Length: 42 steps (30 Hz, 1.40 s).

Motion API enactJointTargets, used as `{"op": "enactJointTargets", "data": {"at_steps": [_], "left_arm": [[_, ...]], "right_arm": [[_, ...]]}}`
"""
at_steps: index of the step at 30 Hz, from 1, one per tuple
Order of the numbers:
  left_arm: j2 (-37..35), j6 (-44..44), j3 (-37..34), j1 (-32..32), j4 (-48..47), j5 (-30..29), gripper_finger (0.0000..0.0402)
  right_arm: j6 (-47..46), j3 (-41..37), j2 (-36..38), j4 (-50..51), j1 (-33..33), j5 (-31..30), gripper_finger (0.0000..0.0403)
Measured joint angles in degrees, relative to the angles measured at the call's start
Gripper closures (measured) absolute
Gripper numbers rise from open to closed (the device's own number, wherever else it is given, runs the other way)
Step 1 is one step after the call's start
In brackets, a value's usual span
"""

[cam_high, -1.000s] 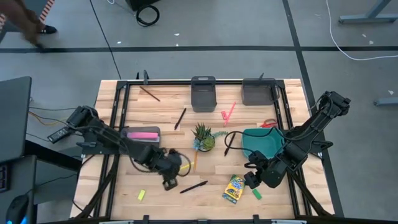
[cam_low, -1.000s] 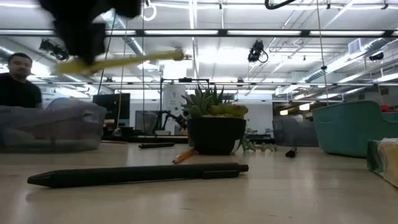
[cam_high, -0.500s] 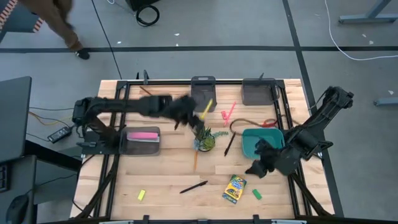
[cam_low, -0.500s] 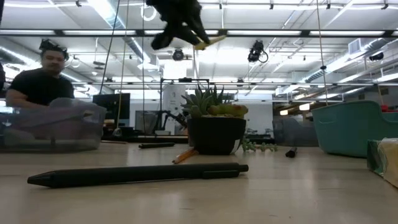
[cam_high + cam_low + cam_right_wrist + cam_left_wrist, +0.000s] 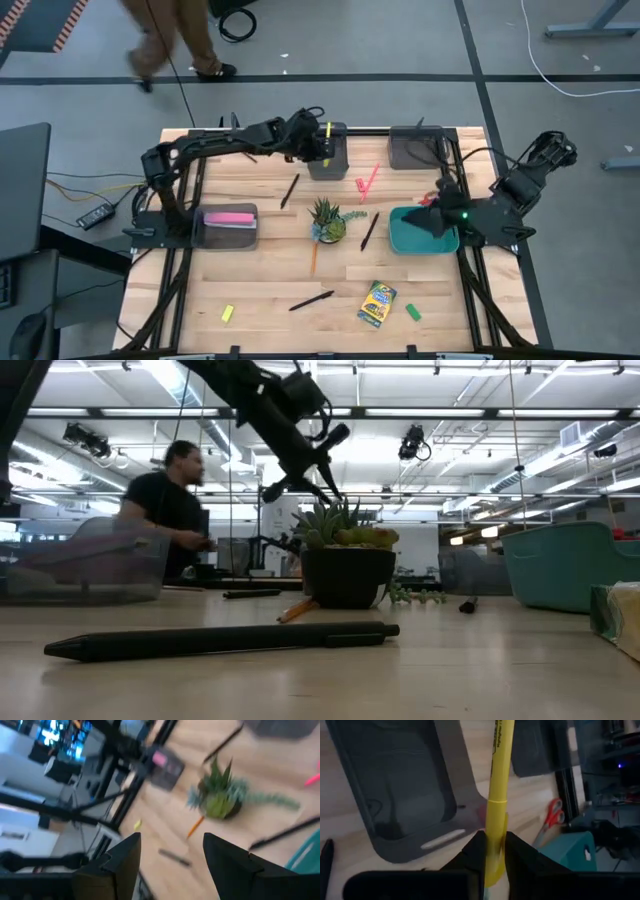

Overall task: Sort crayons/erasers/pens/pencils in bins
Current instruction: Put the yellow pen into the middle black bin, then put the left black pen into the left black bin

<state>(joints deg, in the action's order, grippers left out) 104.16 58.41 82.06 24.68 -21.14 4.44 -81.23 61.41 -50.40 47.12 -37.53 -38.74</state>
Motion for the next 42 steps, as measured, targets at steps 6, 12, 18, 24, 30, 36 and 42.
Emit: {"op": "enactJointTargets", "data": {"at_steps": [6, 12, 18, 24, 30, 36, 42], "left_arm": [[1.6, 0.1, 0.0, 4.0, -0.4, 5.1, 0.0292], [1.3, -3.4, 0.0, 6.7, -1.6, 6.1, 0.0218], [1.3, -6.3, 0.0, 7.8, -1.1, 9.2, 0.0174], [-2.9, -9.7, 0.0, 6.5, 0.9, 18.6, 0.0178], [-7.6, -14.9, 0.2, 3.6, -17.9, 10.1, 0.0216], [-5.1, -21.7, 0.0, 2.7, -32.8, 6.8, 0.0232], [-0.6, -22.3, 0.1, 1.6, -32.9, 7.7, 0.0228]], "right_arm": [[4.5, 0.0, 1.0, 0.2, 6.5, -1.8, 0.0181], [2.5, 0.0, 0.5, 0.1, 11.5, -1.7, 0.0181], [3.8, 0.0, 0.3, 0.1, 13.9, -1.1, 0.0181], [6.3, 0.0, 0.3, 1.0, 15.4, 2.4, 0.0181], [8.3, 0.0, 0.3, 1.3, 15.5, 13.1, 0.0181], [12.2, 0.0, 0.3, 1.5, 14.3, 14.9, 0.0181], [16.6, 0.0, 0.3, 2.0, 13.7, 20.4, 0.0181]]}}
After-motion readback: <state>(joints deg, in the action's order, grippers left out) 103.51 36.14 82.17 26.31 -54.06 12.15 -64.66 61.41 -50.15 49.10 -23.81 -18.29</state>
